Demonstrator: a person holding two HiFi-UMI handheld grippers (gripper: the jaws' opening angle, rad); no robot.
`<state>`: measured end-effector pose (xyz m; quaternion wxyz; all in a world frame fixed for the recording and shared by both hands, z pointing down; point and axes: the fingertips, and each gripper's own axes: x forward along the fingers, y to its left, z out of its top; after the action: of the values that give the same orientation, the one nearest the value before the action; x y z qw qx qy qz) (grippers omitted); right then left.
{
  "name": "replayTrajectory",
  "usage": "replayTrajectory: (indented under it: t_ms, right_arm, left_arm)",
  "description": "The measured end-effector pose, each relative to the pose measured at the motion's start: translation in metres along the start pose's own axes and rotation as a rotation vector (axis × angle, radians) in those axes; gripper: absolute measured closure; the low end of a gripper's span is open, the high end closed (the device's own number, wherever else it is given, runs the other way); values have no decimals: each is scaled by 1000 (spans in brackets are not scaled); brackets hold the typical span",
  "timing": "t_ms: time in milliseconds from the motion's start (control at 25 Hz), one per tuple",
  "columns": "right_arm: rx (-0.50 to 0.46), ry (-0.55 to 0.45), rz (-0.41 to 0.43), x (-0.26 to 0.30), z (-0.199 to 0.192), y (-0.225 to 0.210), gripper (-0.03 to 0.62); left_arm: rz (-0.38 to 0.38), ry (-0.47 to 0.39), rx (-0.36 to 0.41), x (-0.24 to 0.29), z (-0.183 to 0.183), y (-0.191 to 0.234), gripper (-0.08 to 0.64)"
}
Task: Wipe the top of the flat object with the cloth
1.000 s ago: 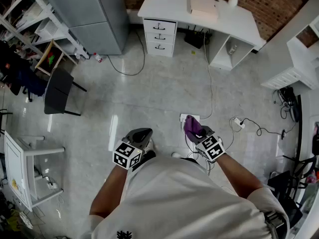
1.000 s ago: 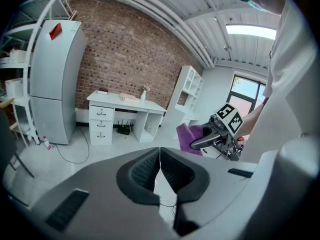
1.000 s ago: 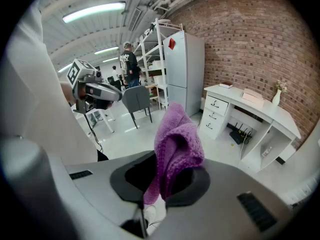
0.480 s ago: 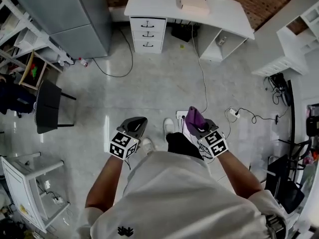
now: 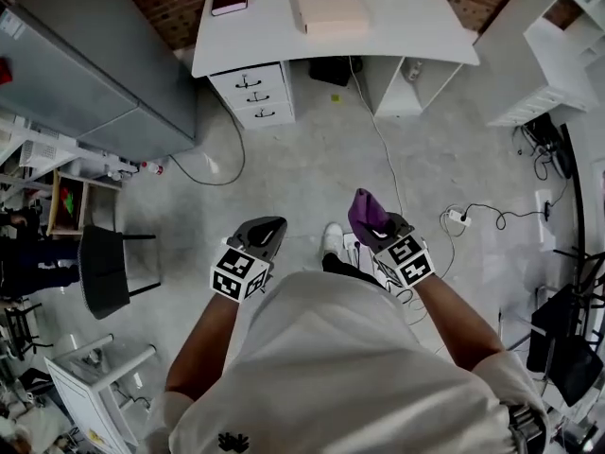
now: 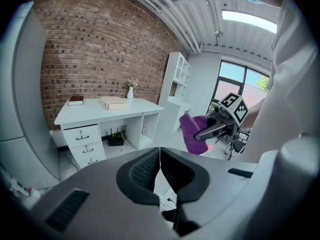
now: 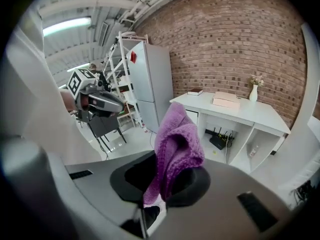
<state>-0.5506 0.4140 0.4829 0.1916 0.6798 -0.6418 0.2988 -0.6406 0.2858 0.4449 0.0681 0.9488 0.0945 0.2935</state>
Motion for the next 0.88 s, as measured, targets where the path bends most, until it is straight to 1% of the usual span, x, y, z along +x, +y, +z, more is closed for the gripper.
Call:
replayTrajectory:
  t_ms: [80, 160, 240, 360, 440, 560, 680, 800, 880]
  right_arm:
    - [9, -17, 13, 3, 15, -35, 515]
    - [18, -20, 13, 8, 23, -73, 515]
    - [55, -16, 10, 13, 25, -108, 515]
    - [119, -5, 6, 22, 28, -152, 515]
    - [146, -10, -1, 36, 40, -183, 515]
    - [179, -22, -19, 61, 64, -230, 515]
    - [196, -5, -40, 88, 94, -282, 515]
    - [177, 5, -47, 108, 135, -325, 515]
    - [152, 2, -50, 119, 166, -351, 515]
  left_arm:
    - [3, 6, 32, 35, 29, 18, 535]
    - [12, -1, 38, 73, 58, 34, 535]
    - [14, -1, 41, 107, 83, 43, 535]
    - [-3, 23, 59, 146, 110, 55, 535]
    - [-8, 44, 65, 172, 123, 75, 535]
    - [-25, 68, 73, 212, 142, 115, 535]
    - [-46, 64, 69, 258, 175, 167, 535]
    - [-64, 48, 62, 296, 215, 213, 534]
    - [-84, 33, 78, 315, 242, 237, 534]
